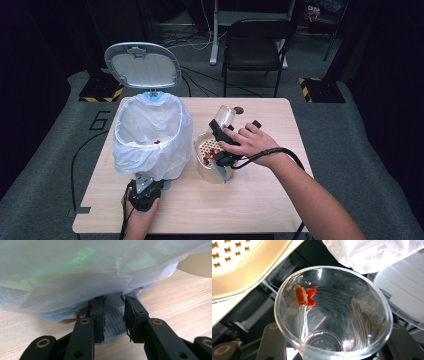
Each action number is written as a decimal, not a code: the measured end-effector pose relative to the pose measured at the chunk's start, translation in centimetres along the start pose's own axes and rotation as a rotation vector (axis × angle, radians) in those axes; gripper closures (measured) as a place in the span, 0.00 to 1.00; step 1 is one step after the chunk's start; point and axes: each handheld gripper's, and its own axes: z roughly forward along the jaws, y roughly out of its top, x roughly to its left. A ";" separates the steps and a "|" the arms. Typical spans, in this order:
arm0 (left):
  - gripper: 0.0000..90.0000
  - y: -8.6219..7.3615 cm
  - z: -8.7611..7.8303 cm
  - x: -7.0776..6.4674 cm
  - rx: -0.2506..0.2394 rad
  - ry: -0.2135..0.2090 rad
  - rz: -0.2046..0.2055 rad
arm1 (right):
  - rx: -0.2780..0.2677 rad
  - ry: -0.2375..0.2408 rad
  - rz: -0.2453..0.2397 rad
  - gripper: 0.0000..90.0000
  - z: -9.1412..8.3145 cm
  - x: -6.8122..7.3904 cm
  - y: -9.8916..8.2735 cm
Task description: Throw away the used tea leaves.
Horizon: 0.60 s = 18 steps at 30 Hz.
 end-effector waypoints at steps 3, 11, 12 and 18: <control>0.78 0.0 0.0 0.0 0.000 0.000 0.001 | -0.014 0.061 -0.071 0.50 0.0 -1.6 -0.4; 0.78 0.0 0.0 0.0 0.000 0.000 -0.001 | -0.079 0.211 0.122 0.51 -0.1 -4.0 -1.2; 0.78 0.0 0.0 0.0 0.000 -0.001 0.000 | -0.080 0.205 0.192 0.51 -0.1 -3.3 -1.3; 0.78 0.1 -0.1 0.3 0.010 0.002 0.046 | -0.125 0.319 0.231 0.53 0.8 -5.0 -2.5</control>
